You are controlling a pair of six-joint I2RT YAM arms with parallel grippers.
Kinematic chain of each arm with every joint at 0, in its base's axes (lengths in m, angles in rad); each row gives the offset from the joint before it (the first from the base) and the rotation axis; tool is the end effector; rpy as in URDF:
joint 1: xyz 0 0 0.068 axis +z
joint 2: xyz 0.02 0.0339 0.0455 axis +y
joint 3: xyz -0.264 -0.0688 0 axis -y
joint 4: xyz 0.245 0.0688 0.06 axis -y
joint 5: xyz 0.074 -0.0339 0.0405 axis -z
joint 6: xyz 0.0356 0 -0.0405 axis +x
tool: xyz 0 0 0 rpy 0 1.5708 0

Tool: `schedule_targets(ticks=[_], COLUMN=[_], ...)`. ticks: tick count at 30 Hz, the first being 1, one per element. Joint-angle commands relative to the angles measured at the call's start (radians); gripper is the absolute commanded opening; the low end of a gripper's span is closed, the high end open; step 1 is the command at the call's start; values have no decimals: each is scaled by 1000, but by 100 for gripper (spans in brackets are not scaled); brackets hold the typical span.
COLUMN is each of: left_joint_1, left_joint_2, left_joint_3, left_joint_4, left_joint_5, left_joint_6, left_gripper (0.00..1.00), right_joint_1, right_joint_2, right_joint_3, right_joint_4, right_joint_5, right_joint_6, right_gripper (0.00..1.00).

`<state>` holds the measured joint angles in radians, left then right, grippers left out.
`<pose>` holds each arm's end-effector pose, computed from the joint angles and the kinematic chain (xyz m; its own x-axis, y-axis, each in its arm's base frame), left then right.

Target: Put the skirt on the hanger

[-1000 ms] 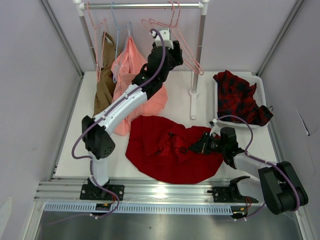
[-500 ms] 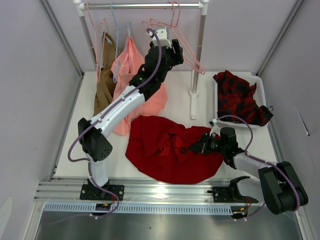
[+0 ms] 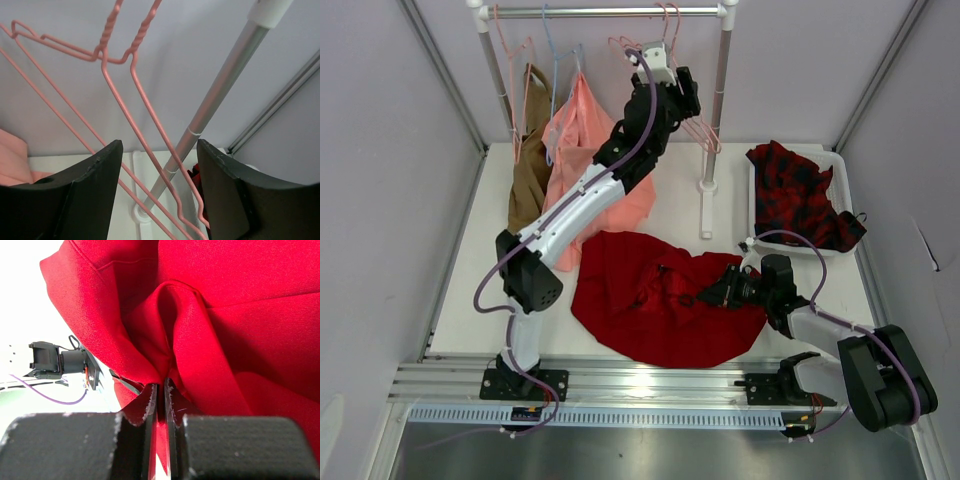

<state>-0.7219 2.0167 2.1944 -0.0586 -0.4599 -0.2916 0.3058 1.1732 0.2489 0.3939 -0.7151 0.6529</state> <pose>0.3629 -0.2984 0.4666 0.0103 -0.3523 -0.9358 0.2760 0.9005 -0.3360 0.1840 0.0826 0.1465 -0.8489 0.2130 -0.4837 -0.3159 0.5292 0.7875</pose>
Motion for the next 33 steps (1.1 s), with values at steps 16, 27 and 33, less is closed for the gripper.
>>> schedule_targets(ticks=[16,27,33], left_joint_1=[-11,-5,18], left_joint_2=[-87,-144,-138], left_joint_3=[-159,-191,-168], left_joint_4=[172,215,206], left_joint_5=[-31,-42,-42], left_joint_6=[37,66,60], left_gripper=[66,67,67], right_joint_1=[13,13,19], right_joint_2=[2,-10,-14], right_joint_3=[13,12,13], right_joint_4=[46,43,42], right_joint_5=[-1,-4,-6], right_joint_6=[-16,-18,-18], right_gripper=[0,0,0])
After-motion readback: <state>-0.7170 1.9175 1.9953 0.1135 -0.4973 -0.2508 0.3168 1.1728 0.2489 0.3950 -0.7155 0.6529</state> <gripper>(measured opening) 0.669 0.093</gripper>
